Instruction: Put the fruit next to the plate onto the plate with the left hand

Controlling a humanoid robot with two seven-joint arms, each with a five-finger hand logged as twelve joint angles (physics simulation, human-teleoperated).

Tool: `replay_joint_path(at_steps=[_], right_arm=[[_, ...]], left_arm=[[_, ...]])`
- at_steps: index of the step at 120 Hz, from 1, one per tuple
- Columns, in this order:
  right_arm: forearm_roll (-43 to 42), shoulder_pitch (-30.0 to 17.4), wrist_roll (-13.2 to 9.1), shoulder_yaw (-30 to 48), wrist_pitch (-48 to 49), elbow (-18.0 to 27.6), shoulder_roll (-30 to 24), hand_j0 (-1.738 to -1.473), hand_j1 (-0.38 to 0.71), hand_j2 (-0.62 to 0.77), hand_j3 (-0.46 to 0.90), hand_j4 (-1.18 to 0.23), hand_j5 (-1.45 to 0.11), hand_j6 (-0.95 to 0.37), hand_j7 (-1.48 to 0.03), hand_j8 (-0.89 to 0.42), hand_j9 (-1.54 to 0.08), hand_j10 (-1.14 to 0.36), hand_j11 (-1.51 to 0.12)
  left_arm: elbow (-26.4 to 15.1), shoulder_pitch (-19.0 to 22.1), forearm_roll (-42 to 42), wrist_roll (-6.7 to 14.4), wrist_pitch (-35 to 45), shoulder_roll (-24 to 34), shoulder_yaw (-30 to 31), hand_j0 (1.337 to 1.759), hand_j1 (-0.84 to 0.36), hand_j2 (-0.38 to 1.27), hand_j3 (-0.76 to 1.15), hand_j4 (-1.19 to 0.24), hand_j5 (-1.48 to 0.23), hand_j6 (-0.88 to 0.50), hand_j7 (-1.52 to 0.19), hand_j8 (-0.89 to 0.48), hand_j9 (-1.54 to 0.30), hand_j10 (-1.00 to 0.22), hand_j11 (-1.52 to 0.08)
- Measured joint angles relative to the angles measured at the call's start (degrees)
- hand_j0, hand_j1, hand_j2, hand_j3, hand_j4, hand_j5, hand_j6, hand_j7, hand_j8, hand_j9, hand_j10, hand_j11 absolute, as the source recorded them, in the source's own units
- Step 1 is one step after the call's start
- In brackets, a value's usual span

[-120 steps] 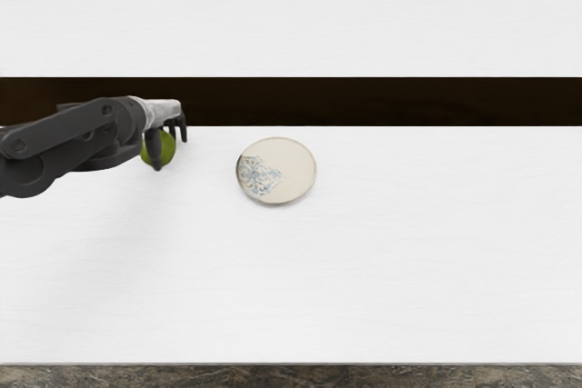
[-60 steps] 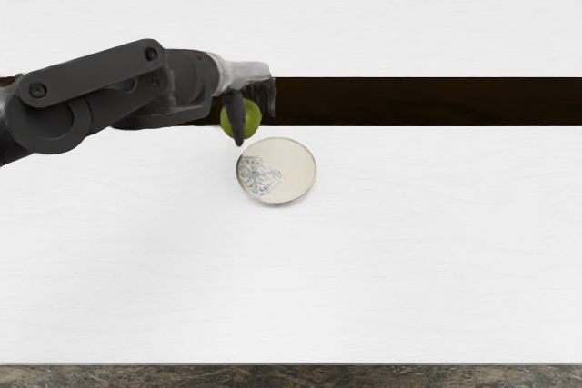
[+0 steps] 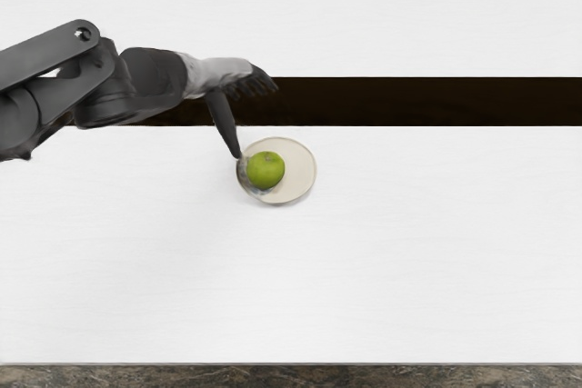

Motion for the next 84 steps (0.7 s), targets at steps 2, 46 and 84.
replay_joint_path(at_steps=[2, 46, 84], right_arm=[[0.0, 0.0, 0.0, 0.0, 0.0, 0.0, 0.0, -1.658, -0.35, 0.0, 0.0, 0.0, 0.0, 0.0, 0.0, 0.0, 0.0, 0.0, 0.0], [-0.01, 0.0, 0.0, 0.0, 0.0, 0.0, 0.0, -1.658, -0.35, 0.0, 0.0, 0.0, 0.0, 0.0, 0.0, 0.0, 0.0, 0.0, 0.0], [-0.01, 0.0, 0.0, 0.0, 0.0, 0.01, 0.0, -1.658, -0.35, 0.0, 0.0, 0.0, 0.0, 0.0, 0.0, 0.0, 0.0, 0.0, 0.0]], left_arm=[[-0.14, 0.15, -0.98, 0.0, -0.03, 0.98, -0.93, 1.657, 0.13, 0.08, 0.0, -0.21, -0.28, -0.19, -0.28, -0.18, -0.28, -0.19, -0.28], [1.49, 7.48, -29.26, 0.0, -17.0, 23.76, -7.37, 1.658, 0.22, 0.03, 0.0, -0.11, -0.15, -0.11, -0.15, -0.11, -0.15, -0.11, -0.15], [11.46, 15.68, -45.05, -1.17, -18.98, 23.7, -8.18, 1.658, 0.31, 0.01, 0.0, -0.04, -0.05, -0.04, -0.05, -0.04, -0.05, -0.04, -0.05]])
